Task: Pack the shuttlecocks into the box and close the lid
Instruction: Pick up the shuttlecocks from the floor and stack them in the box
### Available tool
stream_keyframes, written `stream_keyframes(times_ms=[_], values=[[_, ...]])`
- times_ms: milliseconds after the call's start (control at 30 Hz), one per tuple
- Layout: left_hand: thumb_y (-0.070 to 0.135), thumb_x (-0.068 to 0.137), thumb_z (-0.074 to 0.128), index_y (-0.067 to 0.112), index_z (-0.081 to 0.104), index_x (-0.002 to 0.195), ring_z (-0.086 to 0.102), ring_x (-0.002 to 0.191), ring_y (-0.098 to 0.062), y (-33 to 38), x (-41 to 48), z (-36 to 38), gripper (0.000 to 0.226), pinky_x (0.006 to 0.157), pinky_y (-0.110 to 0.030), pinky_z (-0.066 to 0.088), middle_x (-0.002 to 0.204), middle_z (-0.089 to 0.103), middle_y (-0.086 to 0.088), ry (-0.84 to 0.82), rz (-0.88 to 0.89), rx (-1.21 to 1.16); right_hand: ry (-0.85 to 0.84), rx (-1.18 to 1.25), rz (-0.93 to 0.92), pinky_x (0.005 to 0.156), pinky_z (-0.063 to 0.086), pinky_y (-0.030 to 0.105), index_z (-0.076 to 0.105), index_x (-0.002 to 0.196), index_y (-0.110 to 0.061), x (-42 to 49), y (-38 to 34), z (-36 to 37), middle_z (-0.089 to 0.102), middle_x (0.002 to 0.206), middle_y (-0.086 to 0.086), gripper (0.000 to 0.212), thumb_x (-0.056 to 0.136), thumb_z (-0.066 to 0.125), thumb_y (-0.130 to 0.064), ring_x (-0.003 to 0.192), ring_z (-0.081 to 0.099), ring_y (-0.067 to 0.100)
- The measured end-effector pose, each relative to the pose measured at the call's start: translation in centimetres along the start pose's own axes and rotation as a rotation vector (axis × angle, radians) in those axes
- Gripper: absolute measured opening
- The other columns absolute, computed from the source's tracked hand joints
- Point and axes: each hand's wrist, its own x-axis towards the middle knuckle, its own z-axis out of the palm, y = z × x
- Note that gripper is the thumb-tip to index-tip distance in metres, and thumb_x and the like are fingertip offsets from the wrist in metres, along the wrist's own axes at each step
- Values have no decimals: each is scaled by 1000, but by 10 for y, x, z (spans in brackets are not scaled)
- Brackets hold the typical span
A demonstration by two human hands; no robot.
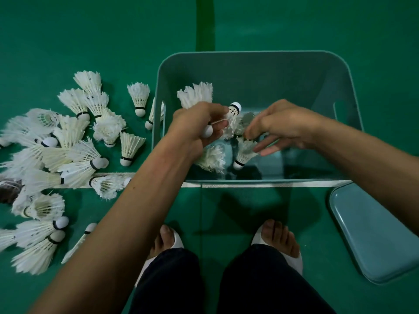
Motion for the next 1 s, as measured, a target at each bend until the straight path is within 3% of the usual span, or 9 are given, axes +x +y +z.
stream_keyframes(times_ms=[100, 167, 267, 333, 433, 533, 667, 767, 1000], values=[[1, 85, 75, 5, 70, 100, 74, 74, -15, 1, -3, 2, 16, 79, -31, 64, 81, 76, -6, -2, -8, -5, -22, 37, 23, 54, 62, 28, 71, 109, 5, -2, 6, -11, 78, 98, 19, 23, 86, 74, 2, 77, 79, 28], [1, 85, 75, 5, 70, 100, 74, 74, -16, 2, -5, 3, 17, 78, -31, 64, 82, 76, -7, -1, 1, -7, 29, -42, 16, 50, 60, 26, 72, 105, 6, 2, 12, -12, 77, 83, 17, 22, 84, 75, 2, 66, 76, 24], [2, 84, 76, 6, 69, 100, 74, 71, -15, 1, -7, 2, 18, 75, -30, 64, 83, 75, -6, -2, 11, -10, 177, -299, -94, 36, 46, 18, 74, 92, 6, 10, 14, -6, 67, 54, 9, 15, 82, 80, -3, 40, 59, 14], [2, 84, 75, 7, 69, 100, 73, 70, -15, 0, -8, 3, 18, 75, -30, 62, 81, 75, -5, 0, 22, -4, 209, -537, -177, 36, 40, 15, 74, 76, -3, 12, 11, 2, 62, 44, 0, 17, 79, 84, -17, 33, 54, 8], [1, 84, 75, 6, 69, 99, 73, 70, -16, 0, -9, 1, 16, 83, -35, 61, 73, 74, -4, 17, 47, 11, 156, -745, -223, 45, 40, 20, 66, 67, -9, 16, 8, 18, 63, 54, 2, 24, 78, 84, -19, 46, 58, 14], [0, 84, 75, 5, 69, 100, 72, 69, -16, 1, -9, -3, 18, 86, -37, 61, 60, 73, -1, 26, 55, 13, 130, -817, -175, 43, 35, 21, 59, 67, -10, 18, 9, 25, 59, 62, 2, 28, 80, 83, -14, 50, 54, 13], [-1, 84, 74, 7, 72, 98, 71, 71, -16, 3, -9, -8, 16, 82, -33, 61, 69, 75, -3, 16, 37, -20, 37, -491, -62, 32, 31, 13, 65, 68, -5, 14, 13, 10, 56, 39, -4, 22, 86, 78, -8, 27, 41, 6], [-2, 84, 74, 7, 73, 98, 71, 69, -15, 2, -7, -7, 16, 75, -28, 61, 77, 75, -5, -1, 20, -37, -85, -178, 65, 34, 37, 14, 66, 81, -2, 19, 18, 13, 66, 51, 2, 11, 92, 70, -5, 33, 47, 6], [1, 87, 74, 10, 71, 100, 70, 61, -10, -3, -2, -3, 16, 72, -25, 61, 79, 75, -2, -16, -18, -8, -277, 114, 240, 37, 47, 15, 57, 93, -2, 40, 14, 55, 71, 75, 14, 13, 103, 49, -2, 41, 61, 9]])
